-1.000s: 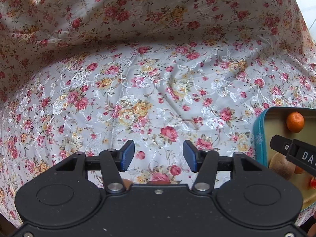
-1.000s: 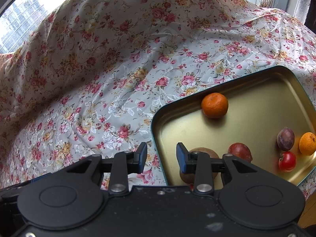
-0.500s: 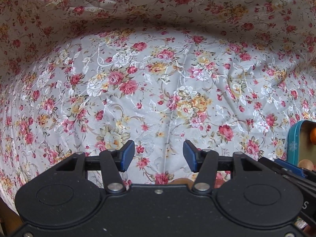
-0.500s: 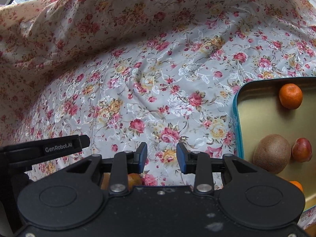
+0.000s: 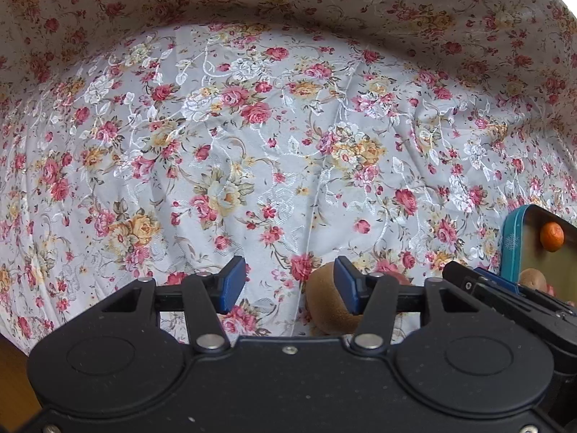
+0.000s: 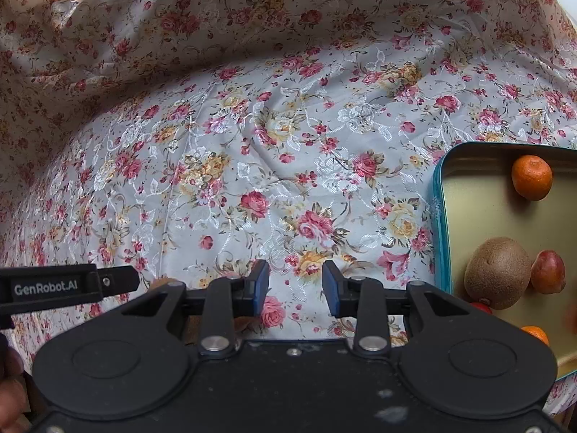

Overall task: Organize fruits
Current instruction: 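Move the left tool to a brown kiwi while the right tool approaches a red plum, then close the left tool on the kiwi while the right tool grasps the red plum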

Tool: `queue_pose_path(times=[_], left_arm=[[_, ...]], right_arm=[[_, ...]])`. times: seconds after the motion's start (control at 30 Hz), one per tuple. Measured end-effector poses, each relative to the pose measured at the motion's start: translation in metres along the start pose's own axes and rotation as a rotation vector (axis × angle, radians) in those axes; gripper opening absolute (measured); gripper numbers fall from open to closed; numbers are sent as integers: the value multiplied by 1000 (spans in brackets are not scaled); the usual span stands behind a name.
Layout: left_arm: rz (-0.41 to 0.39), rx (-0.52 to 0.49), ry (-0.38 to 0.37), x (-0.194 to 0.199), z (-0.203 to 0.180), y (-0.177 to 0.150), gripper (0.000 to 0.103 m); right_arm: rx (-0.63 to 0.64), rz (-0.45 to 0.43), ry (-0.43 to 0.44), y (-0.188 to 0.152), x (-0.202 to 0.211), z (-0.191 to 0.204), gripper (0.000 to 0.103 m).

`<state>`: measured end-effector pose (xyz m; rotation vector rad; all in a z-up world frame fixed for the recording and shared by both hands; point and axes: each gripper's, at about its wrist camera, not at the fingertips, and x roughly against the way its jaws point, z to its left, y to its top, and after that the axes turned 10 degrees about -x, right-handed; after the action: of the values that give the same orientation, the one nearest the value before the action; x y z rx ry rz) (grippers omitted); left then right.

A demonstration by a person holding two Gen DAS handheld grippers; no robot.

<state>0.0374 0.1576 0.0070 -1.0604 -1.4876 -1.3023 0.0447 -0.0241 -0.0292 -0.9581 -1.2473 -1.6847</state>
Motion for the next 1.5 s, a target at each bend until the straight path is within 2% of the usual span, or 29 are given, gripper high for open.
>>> queue_pose_path(times=[0.17, 0.23, 0.33, 0.4, 0.63, 0.8, 1.07, 1.27, 1.5], left_arm=[[-45, -74, 46, 11, -3, -16, 60], [-49, -82, 27, 13, -4, -21, 60], [-47, -85, -42, 11, -11, -22, 60], [-50, -101, -55, 9, -19, -22, 60], [-39, -110, -51, -7, -36, -19, 60], [-10, -124, -8, -26, -46, -14, 61], [22, -22, -61, -31, -19, -17, 72], [29, 52, -112, -28, 4, -18, 74], [0, 70, -97, -19, 21, -20, 76]], right_arm=[[-30, 3, 33, -8, 2, -3, 36], [-38, 9, 29, -13, 3, -3, 36], [-37, -9, -10, -25, 8, -4, 36], [-43, -27, -36, -31, 11, -6, 36], [-107, -58, -54, -31, 18, -23, 36], [-111, -65, -72, -25, 14, -25, 36], [-94, -47, -40, -22, 10, -18, 36], [-87, -3, 33, -23, 5, -7, 36], [-76, 38, 60, -22, -6, 12, 36]])
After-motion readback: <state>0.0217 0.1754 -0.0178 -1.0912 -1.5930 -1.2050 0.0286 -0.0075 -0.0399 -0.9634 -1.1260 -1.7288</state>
